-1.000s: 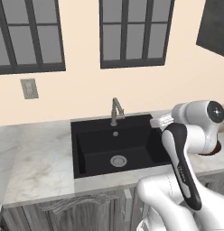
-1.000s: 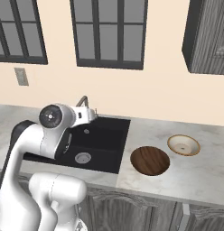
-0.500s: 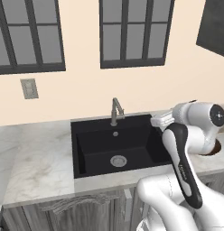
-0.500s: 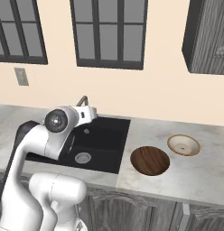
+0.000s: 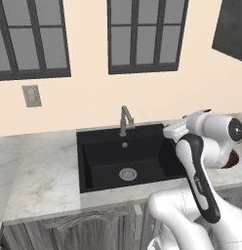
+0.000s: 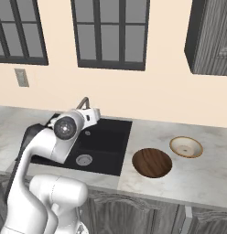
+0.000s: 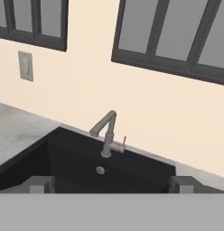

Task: Rinse each bowl for a few seconds and place them down in the sink or on the counter.

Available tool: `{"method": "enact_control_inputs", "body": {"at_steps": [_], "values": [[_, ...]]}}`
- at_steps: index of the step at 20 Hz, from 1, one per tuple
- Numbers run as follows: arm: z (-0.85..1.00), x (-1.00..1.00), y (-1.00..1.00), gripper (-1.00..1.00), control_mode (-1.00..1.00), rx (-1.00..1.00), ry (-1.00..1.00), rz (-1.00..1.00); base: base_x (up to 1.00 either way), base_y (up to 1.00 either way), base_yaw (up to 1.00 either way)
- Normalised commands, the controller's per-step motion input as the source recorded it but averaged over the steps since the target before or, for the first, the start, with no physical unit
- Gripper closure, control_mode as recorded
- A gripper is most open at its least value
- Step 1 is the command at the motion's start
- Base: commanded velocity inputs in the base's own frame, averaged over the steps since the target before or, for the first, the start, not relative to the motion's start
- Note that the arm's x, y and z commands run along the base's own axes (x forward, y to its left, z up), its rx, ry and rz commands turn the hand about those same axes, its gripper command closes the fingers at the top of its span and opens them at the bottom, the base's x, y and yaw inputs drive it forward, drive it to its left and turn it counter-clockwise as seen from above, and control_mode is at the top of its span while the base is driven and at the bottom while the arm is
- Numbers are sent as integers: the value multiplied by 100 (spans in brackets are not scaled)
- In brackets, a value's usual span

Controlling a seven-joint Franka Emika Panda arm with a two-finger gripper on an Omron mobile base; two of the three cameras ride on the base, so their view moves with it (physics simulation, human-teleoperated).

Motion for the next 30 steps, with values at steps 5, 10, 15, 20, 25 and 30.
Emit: {"method": "enact_control_inputs", "body": {"at_steps": [5,10,15,20,25,30], "values": [[-19,13,-7,-100,-100,0,-6,6,0,0,0],[-21,10,-1,-100,-100,0,-3,6,0,0,0],[-18,13,0,-100,-100,0,-1,5,0,0,0],[-16,20,0,-100,-100,0,0,3,0,0,0],[-14,25,0,-100,-100,0,0,1,0,0,0],[-14,27,0,-100,-100,0,0,0,0,0,0]]}}
